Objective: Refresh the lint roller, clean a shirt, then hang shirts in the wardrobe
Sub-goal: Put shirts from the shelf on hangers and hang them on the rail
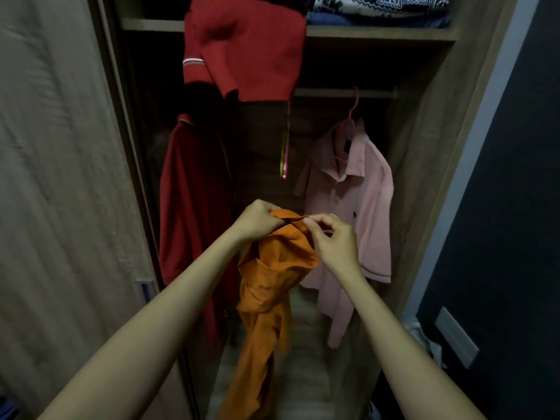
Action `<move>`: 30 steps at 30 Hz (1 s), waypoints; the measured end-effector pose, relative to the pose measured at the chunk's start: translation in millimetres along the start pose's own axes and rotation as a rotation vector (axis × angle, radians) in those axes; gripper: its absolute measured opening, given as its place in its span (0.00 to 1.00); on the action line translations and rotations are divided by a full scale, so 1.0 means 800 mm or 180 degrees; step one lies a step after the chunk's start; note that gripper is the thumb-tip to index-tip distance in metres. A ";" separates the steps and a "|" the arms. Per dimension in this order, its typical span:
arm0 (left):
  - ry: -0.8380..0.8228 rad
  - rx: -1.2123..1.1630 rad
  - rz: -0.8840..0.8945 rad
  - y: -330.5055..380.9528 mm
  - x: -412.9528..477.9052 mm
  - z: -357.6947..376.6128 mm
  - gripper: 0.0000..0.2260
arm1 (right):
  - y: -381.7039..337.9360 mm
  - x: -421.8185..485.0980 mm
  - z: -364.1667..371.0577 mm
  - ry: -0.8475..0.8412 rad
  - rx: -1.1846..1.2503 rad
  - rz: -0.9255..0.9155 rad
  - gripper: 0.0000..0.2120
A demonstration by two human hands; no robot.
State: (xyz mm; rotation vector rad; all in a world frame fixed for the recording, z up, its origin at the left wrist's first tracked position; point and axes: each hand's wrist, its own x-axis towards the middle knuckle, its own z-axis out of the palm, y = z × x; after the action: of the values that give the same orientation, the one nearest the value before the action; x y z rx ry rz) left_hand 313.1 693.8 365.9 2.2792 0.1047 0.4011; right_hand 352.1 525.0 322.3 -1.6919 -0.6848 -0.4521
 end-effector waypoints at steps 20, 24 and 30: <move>-0.0278 -0.0053 -0.0092 -0.056 -0.044 -0.030 0.10 | -0.020 0.042 0.002 0.0425 0.0578 0.0354 0.10; 0.0465 -0.0155 0.0296 -0.061 -0.052 -0.025 0.13 | -0.022 0.044 -0.002 0.0496 0.0654 0.0333 0.10; 0.0727 -0.0730 0.0292 -0.077 -0.060 -0.042 0.15 | -0.014 0.046 -0.020 0.0786 0.0629 0.0461 0.09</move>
State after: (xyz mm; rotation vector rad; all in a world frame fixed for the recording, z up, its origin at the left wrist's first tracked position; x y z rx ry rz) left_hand 259.9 749.4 329.7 2.0115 0.0659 0.6858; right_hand 373.3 518.3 357.6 -1.4580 -0.4096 -0.4653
